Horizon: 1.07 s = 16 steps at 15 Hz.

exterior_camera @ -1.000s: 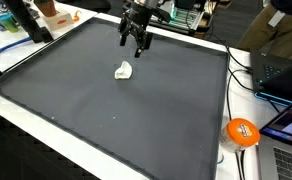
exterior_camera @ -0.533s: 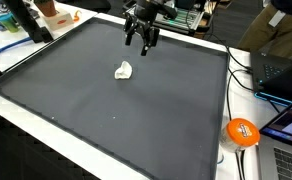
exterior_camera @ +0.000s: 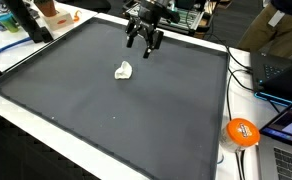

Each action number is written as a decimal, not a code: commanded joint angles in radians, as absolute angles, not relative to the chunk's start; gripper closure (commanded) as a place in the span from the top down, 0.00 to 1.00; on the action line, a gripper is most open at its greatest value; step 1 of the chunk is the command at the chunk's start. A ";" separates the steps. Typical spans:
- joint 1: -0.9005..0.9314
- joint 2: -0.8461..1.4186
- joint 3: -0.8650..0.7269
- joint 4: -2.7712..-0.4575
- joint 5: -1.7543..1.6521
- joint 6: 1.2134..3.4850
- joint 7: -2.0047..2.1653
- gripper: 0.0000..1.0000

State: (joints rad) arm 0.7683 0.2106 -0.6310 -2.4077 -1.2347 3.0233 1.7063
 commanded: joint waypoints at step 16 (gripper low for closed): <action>0.863 0.216 -0.642 -2.331 -1.957 2.925 2.639 1.00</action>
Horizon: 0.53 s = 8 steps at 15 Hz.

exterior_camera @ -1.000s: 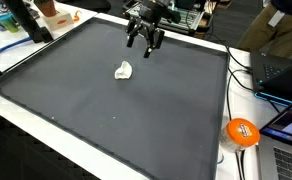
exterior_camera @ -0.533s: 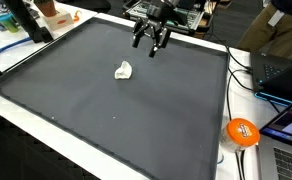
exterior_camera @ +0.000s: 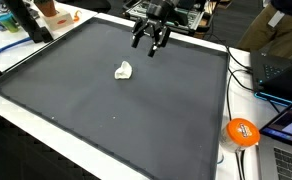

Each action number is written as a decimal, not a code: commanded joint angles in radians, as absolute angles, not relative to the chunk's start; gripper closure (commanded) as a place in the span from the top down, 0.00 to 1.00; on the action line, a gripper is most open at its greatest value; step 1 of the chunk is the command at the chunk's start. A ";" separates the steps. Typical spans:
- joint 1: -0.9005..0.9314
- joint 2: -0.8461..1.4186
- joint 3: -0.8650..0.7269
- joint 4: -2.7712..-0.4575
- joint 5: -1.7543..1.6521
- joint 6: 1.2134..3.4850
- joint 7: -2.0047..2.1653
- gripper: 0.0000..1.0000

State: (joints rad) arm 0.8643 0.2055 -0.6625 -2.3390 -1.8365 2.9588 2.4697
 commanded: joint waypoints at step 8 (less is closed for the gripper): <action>0.861 0.350 -0.619 -2.338 -2.011 2.840 2.745 1.00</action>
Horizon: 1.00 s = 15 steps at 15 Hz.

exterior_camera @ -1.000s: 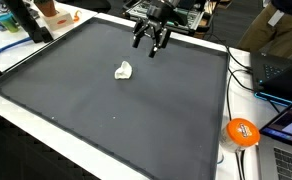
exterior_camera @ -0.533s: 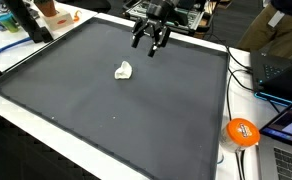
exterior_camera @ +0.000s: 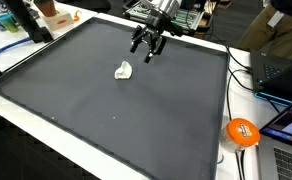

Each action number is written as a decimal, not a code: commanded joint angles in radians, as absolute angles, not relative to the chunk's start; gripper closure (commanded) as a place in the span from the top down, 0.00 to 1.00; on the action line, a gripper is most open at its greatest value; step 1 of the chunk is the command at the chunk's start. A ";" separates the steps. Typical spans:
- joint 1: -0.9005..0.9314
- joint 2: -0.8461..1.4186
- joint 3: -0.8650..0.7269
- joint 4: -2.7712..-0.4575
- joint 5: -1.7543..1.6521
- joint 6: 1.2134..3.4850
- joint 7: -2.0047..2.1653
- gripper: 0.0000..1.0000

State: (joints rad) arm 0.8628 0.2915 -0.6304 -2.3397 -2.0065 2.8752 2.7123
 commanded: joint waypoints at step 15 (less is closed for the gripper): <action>0.555 0.304 -0.224 -2.391 -2.009 2.472 2.677 1.00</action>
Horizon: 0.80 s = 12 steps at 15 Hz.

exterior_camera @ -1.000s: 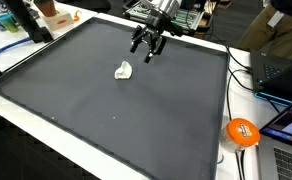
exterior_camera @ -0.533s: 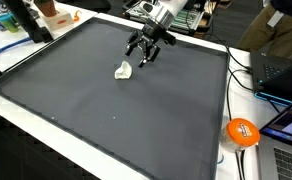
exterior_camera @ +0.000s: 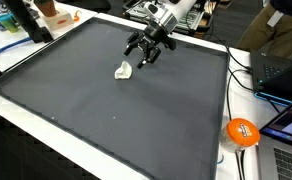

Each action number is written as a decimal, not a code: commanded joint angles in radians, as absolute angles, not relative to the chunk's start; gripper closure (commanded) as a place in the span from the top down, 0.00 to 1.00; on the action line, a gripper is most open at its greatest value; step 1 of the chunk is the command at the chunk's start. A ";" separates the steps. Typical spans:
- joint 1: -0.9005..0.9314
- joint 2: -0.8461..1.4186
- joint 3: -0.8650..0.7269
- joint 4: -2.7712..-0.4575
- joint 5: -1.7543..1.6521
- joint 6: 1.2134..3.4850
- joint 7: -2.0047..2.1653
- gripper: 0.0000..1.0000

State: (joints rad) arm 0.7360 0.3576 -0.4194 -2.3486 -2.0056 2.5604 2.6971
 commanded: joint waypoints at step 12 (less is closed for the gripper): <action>0.036 -0.055 -0.045 -2.585 -1.782 3.162 2.140 1.00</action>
State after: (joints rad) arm 0.1053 -0.0127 -0.0178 -2.5208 -1.8721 3.0072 2.3334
